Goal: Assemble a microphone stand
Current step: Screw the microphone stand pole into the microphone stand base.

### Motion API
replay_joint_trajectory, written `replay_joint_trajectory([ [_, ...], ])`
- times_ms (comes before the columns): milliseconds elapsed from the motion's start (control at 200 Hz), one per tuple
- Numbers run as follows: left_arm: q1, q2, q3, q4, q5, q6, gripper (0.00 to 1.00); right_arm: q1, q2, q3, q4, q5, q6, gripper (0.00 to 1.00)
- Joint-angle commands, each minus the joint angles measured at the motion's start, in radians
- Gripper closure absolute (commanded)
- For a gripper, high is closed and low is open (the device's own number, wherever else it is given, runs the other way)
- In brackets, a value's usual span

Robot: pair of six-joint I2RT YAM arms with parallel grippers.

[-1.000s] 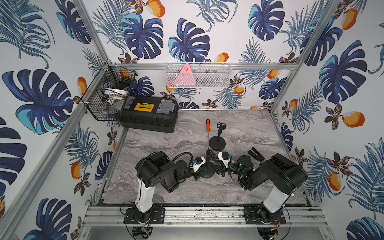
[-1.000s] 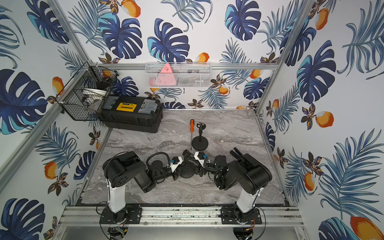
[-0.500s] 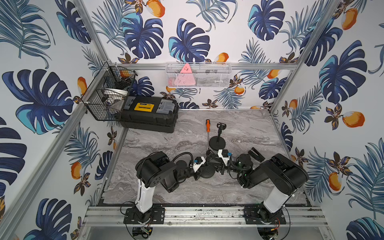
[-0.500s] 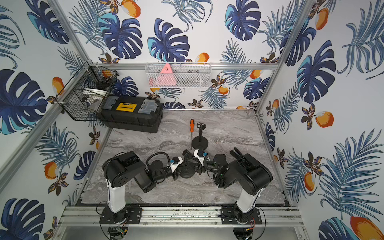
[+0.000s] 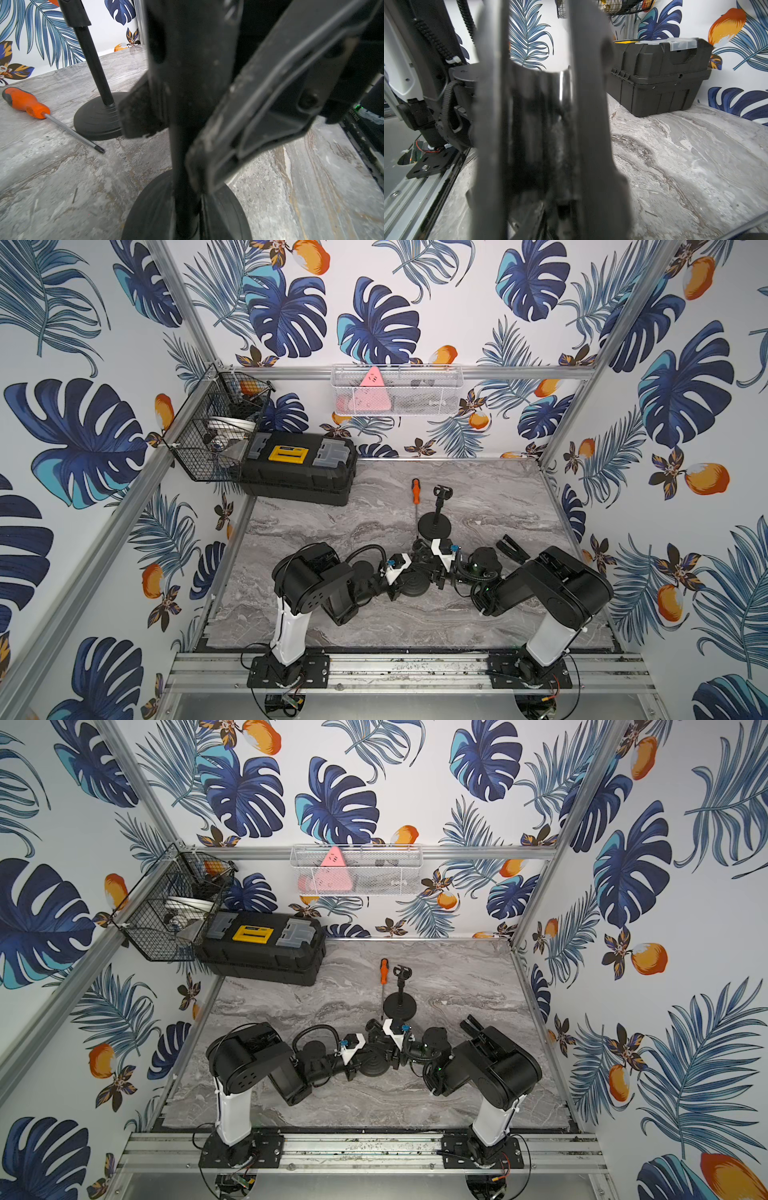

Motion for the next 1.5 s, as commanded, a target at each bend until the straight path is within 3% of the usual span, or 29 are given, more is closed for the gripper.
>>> replay_joint_trajectory([
  [0,-0.001,0.005,-0.001,-0.019,0.01,0.016,0.86,-0.001,0.0,0.005,0.062,-0.005,0.001,0.7],
  [250,-0.001,0.001,-0.002,-0.024,0.003,0.018,0.86,0.025,0.044,-0.006,0.062,-0.018,-0.041,1.0],
  [415,-0.001,-0.006,-0.01,-0.01,-0.002,0.013,0.78,0.054,0.052,-0.035,0.065,0.065,-0.069,1.0],
  [555,-0.001,-0.021,-0.025,0.008,-0.016,0.005,0.58,0.102,0.032,-0.07,0.062,0.256,-0.069,1.0],
  [631,-0.001,-0.031,-0.029,0.012,-0.018,0.002,0.55,0.136,0.031,-0.086,0.064,0.374,-0.06,1.0],
  [1186,-0.001,-0.023,0.0,0.005,0.002,-0.015,0.61,0.462,0.058,-0.104,0.063,1.195,-0.005,1.0],
  [1341,-0.002,-0.031,0.004,-0.005,0.001,-0.014,0.63,0.509,0.067,-0.1,0.064,1.322,0.026,1.0],
  [1496,-0.001,-0.018,0.012,0.002,0.005,-0.021,0.72,0.517,0.055,-0.096,0.062,1.29,0.013,1.0],
])
